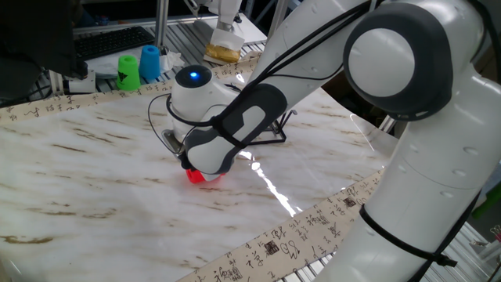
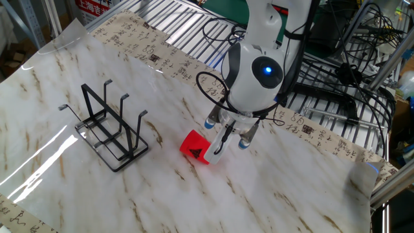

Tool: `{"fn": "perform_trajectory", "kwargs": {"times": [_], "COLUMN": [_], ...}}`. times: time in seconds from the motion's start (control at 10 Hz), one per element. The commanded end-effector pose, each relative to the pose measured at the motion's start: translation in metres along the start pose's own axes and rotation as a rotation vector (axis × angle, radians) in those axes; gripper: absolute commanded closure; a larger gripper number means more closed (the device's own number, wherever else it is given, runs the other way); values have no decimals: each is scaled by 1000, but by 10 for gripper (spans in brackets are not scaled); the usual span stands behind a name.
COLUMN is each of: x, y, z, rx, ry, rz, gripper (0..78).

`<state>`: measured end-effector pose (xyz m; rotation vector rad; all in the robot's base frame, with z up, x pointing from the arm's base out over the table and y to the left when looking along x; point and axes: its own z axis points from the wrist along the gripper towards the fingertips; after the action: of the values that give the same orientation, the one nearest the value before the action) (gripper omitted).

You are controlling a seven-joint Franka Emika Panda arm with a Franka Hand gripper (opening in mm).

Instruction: Put the cup on the cup rack

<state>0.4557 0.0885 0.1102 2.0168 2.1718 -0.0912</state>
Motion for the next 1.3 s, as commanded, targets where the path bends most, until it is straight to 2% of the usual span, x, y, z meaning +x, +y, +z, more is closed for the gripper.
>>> {"fn": "perform_trajectory", "kwargs": {"times": [0.1, 0.2, 0.6, 1.0, 1.3], "x": [-15, -19, -24, -24, -21], "y": [12, 14, 17, 17, 16], "z": [27, 22, 14, 13, 6], "rx": [-95, -97, -103, -97, -97], "ry": [-302, -279, -246, -248, -238], "rz": [-319, -325, -365, -396, -397], "gripper": [763, 763, 763, 763, 763]}}
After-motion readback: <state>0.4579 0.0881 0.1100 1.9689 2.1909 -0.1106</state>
